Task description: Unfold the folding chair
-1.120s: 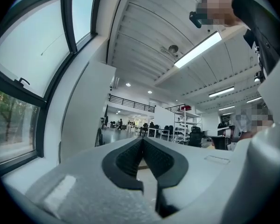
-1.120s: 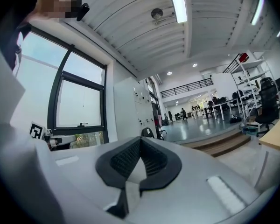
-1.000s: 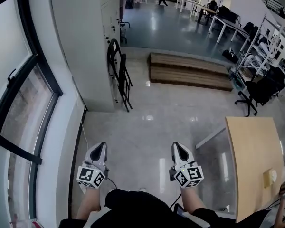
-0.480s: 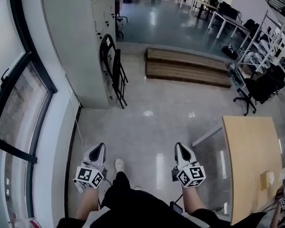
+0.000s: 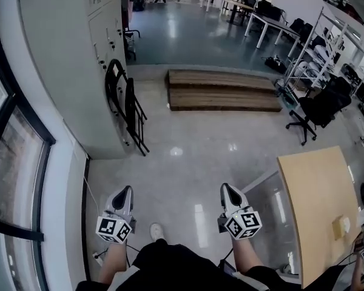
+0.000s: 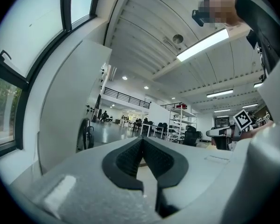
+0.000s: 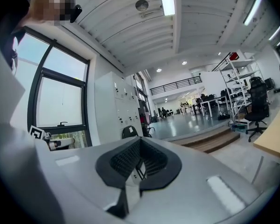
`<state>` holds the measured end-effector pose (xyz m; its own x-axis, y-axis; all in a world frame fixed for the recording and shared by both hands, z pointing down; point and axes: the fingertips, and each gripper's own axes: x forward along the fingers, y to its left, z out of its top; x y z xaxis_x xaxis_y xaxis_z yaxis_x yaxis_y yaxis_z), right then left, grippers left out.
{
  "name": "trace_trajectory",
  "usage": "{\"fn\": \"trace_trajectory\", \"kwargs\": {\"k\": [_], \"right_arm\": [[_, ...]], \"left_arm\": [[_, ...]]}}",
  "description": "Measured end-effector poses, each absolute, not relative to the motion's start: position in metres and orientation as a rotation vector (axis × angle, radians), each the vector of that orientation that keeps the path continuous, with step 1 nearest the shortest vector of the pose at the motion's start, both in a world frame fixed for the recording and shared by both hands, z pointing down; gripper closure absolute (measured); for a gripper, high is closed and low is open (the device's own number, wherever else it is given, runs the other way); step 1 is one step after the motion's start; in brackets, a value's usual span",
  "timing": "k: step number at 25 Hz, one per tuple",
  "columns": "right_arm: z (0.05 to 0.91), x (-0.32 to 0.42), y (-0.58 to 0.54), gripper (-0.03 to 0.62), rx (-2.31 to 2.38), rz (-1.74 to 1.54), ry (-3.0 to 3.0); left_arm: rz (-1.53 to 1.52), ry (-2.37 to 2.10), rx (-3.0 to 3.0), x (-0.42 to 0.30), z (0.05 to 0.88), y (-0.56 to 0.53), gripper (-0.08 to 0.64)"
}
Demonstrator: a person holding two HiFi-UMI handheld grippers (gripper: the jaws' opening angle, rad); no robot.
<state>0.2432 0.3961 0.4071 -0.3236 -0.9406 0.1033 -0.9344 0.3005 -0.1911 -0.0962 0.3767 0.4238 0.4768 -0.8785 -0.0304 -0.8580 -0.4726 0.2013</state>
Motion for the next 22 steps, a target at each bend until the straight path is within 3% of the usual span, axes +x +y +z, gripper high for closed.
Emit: {"fn": "trace_trajectory", "kwargs": {"k": [12,22], "right_arm": [[0.38,0.165,0.25,0.588,-1.746,-0.199,2.576],[0.401,0.165,0.172,0.589,-1.787,-0.256,2.567]], "left_arm": [[-0.24,-1.572,2.593,-0.171,0.402,0.245,0.557],[-0.208,-1.567,2.536,-0.177,0.424,0.182,0.557]]}}
